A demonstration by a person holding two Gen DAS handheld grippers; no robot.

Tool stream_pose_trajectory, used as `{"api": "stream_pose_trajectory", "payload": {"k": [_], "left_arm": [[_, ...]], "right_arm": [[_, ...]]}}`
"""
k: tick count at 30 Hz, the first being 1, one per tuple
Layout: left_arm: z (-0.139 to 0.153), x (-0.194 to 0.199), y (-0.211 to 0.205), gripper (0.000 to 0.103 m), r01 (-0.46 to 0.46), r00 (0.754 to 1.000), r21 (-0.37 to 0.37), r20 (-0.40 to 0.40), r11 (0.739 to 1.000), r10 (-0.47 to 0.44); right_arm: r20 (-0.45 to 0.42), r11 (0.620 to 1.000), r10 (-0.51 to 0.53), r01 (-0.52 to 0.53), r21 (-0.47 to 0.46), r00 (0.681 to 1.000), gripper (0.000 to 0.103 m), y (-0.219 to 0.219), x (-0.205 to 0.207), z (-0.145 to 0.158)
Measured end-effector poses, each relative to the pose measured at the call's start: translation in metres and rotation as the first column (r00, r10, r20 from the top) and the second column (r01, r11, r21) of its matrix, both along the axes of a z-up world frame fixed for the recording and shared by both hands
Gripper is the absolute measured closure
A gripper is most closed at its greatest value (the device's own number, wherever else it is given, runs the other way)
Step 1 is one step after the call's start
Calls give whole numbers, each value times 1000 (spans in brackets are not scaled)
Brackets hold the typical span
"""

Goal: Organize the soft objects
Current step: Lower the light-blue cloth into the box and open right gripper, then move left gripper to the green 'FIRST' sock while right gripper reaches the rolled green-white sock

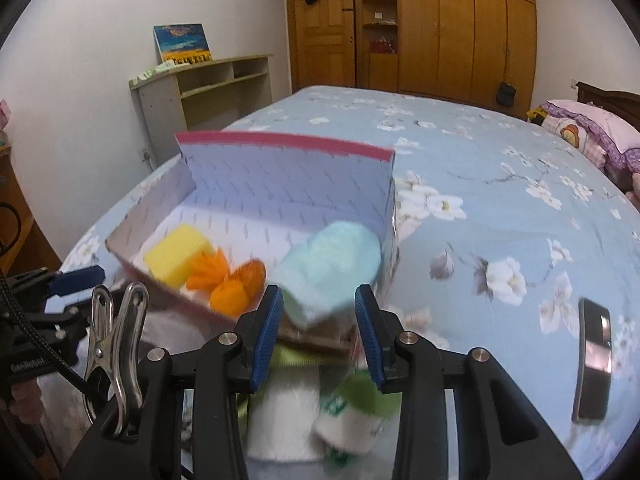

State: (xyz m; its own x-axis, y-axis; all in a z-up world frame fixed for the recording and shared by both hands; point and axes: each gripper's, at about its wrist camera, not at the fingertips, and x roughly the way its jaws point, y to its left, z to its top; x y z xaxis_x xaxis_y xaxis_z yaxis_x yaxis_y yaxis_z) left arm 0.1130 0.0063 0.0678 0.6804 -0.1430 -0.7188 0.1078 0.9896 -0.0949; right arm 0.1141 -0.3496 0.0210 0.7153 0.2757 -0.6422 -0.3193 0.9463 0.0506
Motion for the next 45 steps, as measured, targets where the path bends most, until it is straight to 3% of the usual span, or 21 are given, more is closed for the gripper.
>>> {"api": "stream_pose_trajectory", "payload": {"k": [11,25,29,45], "left_arm": [[-27,-20,23,45,-50,997,-24,-65,998,48],[-35,-15,50,45,-122,991,-58,-59,991,118],[-41,-10,57,49,-140,988,-70,-81,988,134],[-45,-3,55,56,-137,989,-99,-66,986,130]], "right_arm": [[-54,997,-70,71,7,996,64,-16,-29,-15],[-125,989,-130,138,57,984,64,-47,-23,-42],[-139,986,-149,158,61,979,63,-50,-18,-51],[-193,976,-110,142,164,975,64,-52,-23,-75]]}}
